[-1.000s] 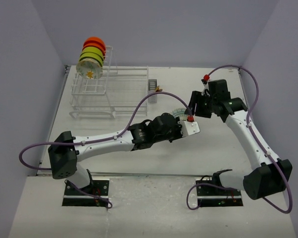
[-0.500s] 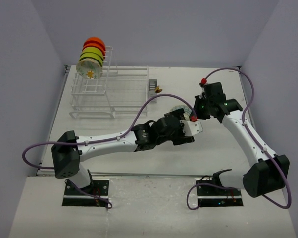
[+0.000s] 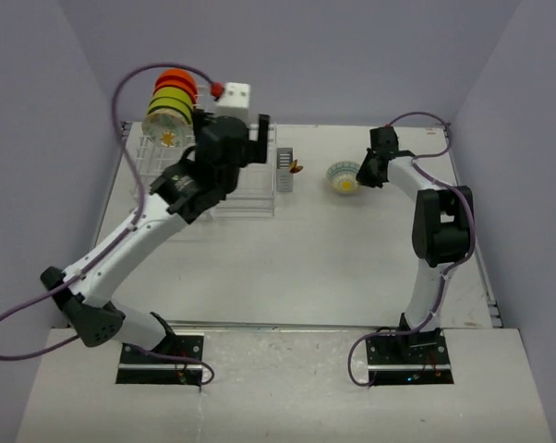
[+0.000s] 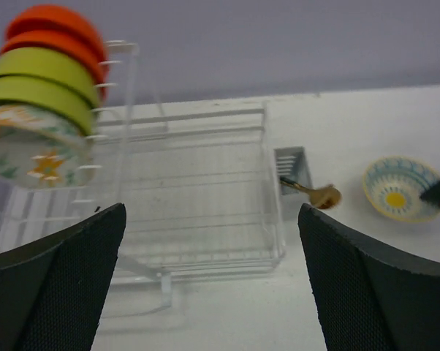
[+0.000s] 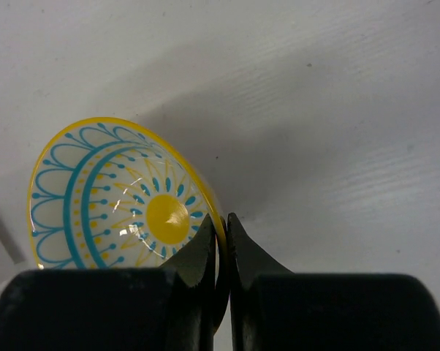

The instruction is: Unload the bowls from the dish rack

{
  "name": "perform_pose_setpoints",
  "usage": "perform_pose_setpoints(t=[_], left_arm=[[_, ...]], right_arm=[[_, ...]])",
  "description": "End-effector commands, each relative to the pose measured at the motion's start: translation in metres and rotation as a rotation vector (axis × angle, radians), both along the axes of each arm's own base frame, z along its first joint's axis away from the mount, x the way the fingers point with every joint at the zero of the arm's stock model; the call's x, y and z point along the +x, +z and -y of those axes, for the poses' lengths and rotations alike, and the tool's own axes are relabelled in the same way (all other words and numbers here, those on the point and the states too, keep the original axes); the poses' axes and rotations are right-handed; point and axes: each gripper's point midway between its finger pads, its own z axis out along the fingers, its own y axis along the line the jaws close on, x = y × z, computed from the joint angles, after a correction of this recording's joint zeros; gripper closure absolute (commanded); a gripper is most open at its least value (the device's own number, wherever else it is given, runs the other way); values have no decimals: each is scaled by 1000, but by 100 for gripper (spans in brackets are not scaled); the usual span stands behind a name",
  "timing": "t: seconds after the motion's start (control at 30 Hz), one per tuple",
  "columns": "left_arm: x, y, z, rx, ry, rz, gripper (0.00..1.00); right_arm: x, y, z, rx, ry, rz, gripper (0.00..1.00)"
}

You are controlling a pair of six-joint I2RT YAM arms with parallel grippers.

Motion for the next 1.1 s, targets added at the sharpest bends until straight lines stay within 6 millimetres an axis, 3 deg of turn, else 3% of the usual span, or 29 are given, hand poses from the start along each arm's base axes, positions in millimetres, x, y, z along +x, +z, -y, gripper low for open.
perform_pose_setpoints(t=[0.0,0.03,0.1,0.13,0.2,0.23,0.3,0.33,0.4,0.43,0.53,0.57,0.6,0.63,0.67,0.7,0.73,0.77,0.8,0.87,0.9,1.07], left_arm=[[-21,42,-80,-224,211,21,0],[-15,46,-105,-250,276,36,0],[-8,50,-122,-320,298,35,0],[2,50,-144,-342,344,41,0],[14,48,-146,-409,316,33,0],[20,50,-160,-445,347,40,0],[33,48,-157,-503,311,12,0],[36,56,-166,-561,334,19,0],[47,50,-167,-611,360,-12,0],[49,54,-170,-663,385,-11,0],[58,52,-170,-774,414,-20,0],[57,51,-172,-810,430,-20,0],[57,50,-173,-849,440,-21,0],[62,43,-175,-917,454,-30,0],[61,42,-177,-955,462,-28,0],[63,41,-178,-988,465,-27,0],[66,32,-184,-1046,499,-34,0],[67,29,-186,-1069,510,-34,0],[69,27,-188,-1088,517,-29,1],[73,18,-193,-1132,545,-24,2],[75,10,-196,-1137,557,-28,3],[89,6,-210,-1185,551,39,15]], right_arm=[[42,23,3,15,-79,127,100],[52,29,4,22,-86,145,97],[59,23,4,36,-95,112,83],[59,21,5,32,-101,100,78],[57,17,5,31,-105,75,59],[55,16,5,32,-105,66,57],[50,17,6,32,-111,64,48],[42,22,7,31,-117,66,41],[31,27,15,13,-144,72,36],[27,53,18,15,-156,123,33],[8,83,28,-13,-186,177,24],[-2,116,32,-8,-195,247,16],[-15,117,34,-7,-198,248,15],[-25,151,33,18,-190,334,15],[-33,160,31,44,-190,359,9],[-48,154,20,96,-147,344,6],[-53,167,13,142,-111,393,6],[-68,195,7,185,-80,468,5],[-81,187,3,207,-64,467,1],[-103,216,-6,269,-12,562,1],[-112,213,-7,277,-2,562,1],[-146,235,-18,316,93,628,1]])
